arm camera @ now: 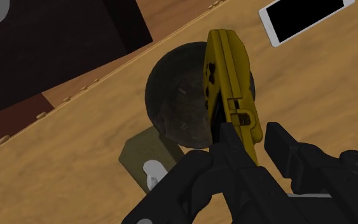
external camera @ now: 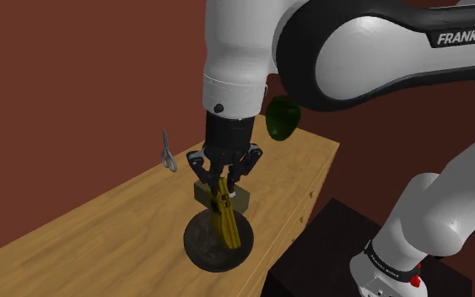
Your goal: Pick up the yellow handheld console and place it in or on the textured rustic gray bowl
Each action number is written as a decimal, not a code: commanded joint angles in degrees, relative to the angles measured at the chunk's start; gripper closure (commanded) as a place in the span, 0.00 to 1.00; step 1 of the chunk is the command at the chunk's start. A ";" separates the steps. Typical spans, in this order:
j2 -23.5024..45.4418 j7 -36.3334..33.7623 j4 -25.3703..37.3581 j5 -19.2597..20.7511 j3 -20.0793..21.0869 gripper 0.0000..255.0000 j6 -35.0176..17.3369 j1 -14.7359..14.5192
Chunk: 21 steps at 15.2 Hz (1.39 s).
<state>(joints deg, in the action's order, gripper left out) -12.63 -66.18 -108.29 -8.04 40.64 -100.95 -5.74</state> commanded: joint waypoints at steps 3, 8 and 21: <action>-0.36 0.19 -3.17 -0.34 0.13 1.00 -2.92 -0.18; -0.19 0.20 -6.86 -0.43 0.54 1.00 -6.77 -0.32; 0.69 -0.09 -11.37 -0.18 1.28 1.00 -12.01 -0.44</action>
<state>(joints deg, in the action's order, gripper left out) -11.94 -66.27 -119.67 -8.23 41.92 -112.94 -6.17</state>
